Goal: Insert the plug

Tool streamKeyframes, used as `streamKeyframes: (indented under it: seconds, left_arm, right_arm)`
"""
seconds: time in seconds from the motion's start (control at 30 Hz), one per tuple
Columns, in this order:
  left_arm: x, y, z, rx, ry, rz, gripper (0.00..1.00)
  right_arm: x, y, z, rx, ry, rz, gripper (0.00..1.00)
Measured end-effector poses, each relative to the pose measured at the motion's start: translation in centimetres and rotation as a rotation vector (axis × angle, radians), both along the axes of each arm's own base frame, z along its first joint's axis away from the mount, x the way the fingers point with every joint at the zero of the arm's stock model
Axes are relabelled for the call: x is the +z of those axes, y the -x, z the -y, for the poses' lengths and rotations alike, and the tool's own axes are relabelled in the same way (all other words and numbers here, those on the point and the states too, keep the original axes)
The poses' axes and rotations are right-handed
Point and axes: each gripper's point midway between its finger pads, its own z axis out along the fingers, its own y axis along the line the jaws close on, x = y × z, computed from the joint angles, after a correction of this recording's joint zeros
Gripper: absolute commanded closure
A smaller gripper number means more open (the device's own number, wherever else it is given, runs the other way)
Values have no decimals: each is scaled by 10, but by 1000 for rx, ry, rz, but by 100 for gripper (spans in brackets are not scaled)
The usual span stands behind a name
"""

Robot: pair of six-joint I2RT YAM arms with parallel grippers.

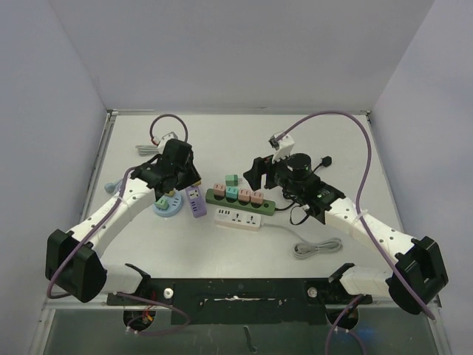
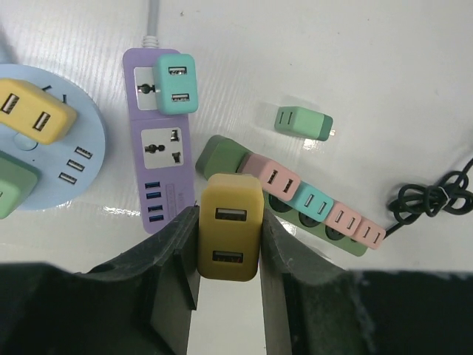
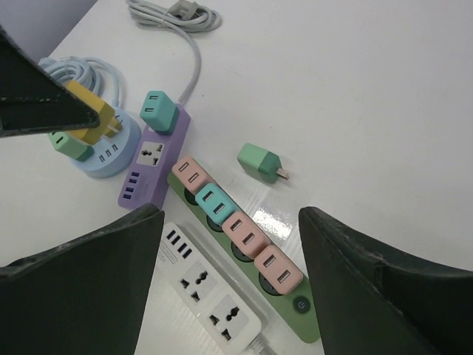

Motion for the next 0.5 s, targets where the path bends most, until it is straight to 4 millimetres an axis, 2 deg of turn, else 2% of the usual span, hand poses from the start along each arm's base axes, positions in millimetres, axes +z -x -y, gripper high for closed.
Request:
streamKeyframes:
  seconds: [0.13, 0.27, 0.5]
  left_arm:
    - [-5, 3, -1, 30, -42, 5, 87]
    - [-19, 5, -4, 68, -70, -17, 87]
    - [-40, 6, -9, 105, -103, -59, 87]
  right_arm:
    - [-8, -4, 10, -87, -7, -53, 25]
    - [-18, -4, 17, -142, 2, -102, 26]
    - [-33, -2, 20, -164, 26, -154, 26]
